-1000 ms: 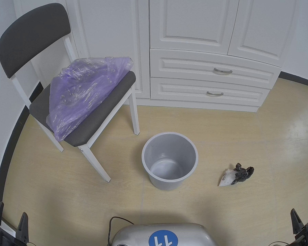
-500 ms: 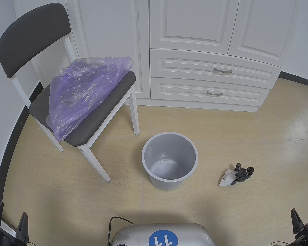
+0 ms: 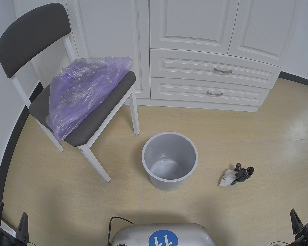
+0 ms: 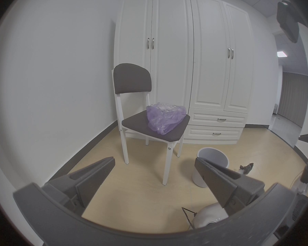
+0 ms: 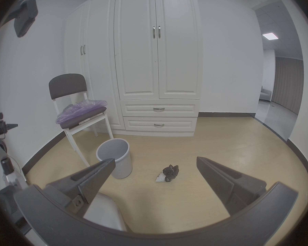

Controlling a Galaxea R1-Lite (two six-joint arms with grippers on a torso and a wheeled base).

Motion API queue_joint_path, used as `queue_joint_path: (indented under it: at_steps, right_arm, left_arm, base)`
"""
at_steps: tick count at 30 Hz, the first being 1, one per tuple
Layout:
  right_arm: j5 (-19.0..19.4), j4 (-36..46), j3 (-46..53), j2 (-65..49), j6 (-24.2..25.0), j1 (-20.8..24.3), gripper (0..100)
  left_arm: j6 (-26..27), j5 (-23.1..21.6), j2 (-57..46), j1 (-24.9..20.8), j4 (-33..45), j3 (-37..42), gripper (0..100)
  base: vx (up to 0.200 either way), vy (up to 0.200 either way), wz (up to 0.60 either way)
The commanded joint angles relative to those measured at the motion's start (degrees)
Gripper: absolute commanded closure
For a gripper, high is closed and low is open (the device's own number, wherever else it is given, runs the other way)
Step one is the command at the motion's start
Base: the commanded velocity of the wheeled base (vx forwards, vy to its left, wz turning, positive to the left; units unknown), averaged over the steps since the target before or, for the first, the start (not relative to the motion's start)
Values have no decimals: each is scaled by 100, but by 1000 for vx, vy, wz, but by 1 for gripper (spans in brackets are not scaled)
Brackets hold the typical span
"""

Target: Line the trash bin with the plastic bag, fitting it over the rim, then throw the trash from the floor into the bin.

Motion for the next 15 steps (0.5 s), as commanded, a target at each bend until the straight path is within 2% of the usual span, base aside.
queue_joint_path:
  at_steps: [1, 2, 3, 4, 5, 8, 15]
  right_arm:
    - [202, 8, 92, -93, -430, 0, 0]
    - [263, -19, 92, -93, -412, -9, 0]
    - [272, -36, 92, -93, -395, -9, 0]
    - [263, -36, 101, -93, -333, 9, 0]
    - [228, -36, 101, -93, -245, 9, 0]
    - [246, -27, 101, -93, -254, 9, 0]
    - [228, -27, 92, -93, -105, 18, 0]
  left_arm:
    - [404, -116, -93, 4, -99, 101, 0]
    - [659, -406, -93, 4, -415, -224, 0]
    - [483, -609, -93, -5, -485, -250, 0]
    - [185, -837, -93, 4, -415, 57, 0]
    - [167, -916, -93, 13, -327, 101, 0]
    - [352, -855, -93, 4, -477, -233, 0]
    - [62, -784, 189, -75, -231, -1208, 0]
  base:
    - [0, 0, 0]
    - [0, 0, 0]
    - [0, 0, 0]
    - [0, 0, 0]
    - [0, 0, 0]
    - [0, 0, 0]
    - [0, 0, 0]
